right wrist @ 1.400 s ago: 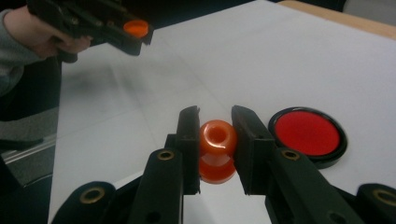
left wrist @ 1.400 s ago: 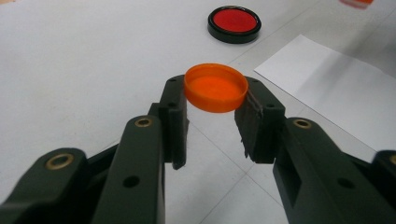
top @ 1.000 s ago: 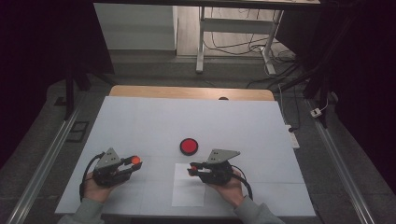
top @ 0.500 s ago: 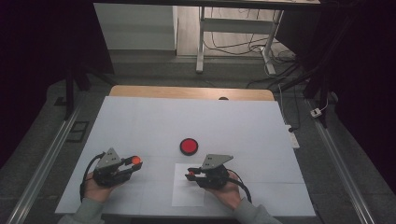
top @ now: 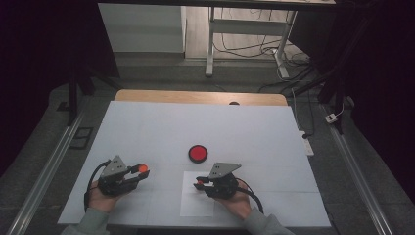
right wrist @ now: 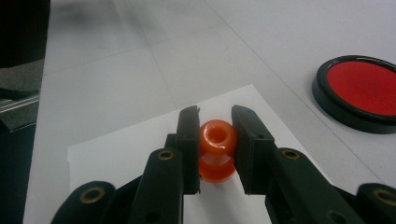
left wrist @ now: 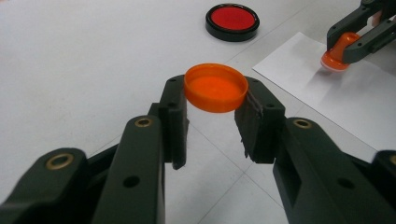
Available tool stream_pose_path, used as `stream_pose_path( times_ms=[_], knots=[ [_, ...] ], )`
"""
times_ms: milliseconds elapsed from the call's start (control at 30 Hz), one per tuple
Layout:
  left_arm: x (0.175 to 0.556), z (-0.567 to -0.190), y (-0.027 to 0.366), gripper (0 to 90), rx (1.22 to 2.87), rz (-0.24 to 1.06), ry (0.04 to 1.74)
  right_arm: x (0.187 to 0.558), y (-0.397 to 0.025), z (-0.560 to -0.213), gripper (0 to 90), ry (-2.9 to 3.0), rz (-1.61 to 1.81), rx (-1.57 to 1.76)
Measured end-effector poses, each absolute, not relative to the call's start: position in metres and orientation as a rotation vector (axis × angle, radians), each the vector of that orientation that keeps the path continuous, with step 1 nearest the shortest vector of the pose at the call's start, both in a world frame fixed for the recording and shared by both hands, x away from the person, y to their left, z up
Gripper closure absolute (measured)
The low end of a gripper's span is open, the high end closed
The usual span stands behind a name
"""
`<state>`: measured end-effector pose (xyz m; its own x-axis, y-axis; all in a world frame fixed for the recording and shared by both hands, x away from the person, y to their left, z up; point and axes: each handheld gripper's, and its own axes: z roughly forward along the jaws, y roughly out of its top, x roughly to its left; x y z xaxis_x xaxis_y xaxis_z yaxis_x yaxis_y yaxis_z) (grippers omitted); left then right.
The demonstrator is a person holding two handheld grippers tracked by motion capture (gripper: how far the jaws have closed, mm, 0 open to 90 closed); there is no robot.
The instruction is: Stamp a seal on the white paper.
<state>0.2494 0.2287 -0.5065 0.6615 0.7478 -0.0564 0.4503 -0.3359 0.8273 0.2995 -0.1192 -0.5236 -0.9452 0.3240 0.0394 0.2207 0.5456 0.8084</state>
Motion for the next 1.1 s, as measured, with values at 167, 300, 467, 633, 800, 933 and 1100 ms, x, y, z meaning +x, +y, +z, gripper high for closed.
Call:
stream_pose_path(
  times_ms=[167,300,467,633,800,933,1100],
  knots=[
    [0.2494,-0.5066,0.2285,64.5,1.988,0.423,0.932,0.2999,-0.1184,-0.5248,72.4,2.661,1.365,0.473],
    [0.2494,-0.5065,0.2286,64.5,1.987,0.423,0.931,0.2995,-0.1172,-0.5262,72.4,2.666,1.352,0.465],
    [0.2493,-0.5065,0.2286,64.5,1.987,0.424,0.93,0.2993,-0.1165,-0.5271,72.4,2.667,1.348,0.46],
    [0.2493,-0.5065,0.2285,64.5,1.988,0.424,0.931,0.299,-0.1159,-0.5281,72.4,2.666,1.342,0.461],
    [0.2494,-0.5066,0.2284,64.5,1.989,0.423,0.929,0.2993,-0.115,-0.529,72.4,2.666,1.337,0.456],
    [0.2492,-0.5063,0.2286,64.5,1.987,0.423,0.928,0.299,-0.1142,-0.5305,72.4,2.669,1.333,0.453],
    [0.2491,-0.5061,0.2287,64.4,1.988,0.422,0.926,0.2981,-0.1128,-0.5314,72.4,2.68,1.301,0.43]
  ],
)
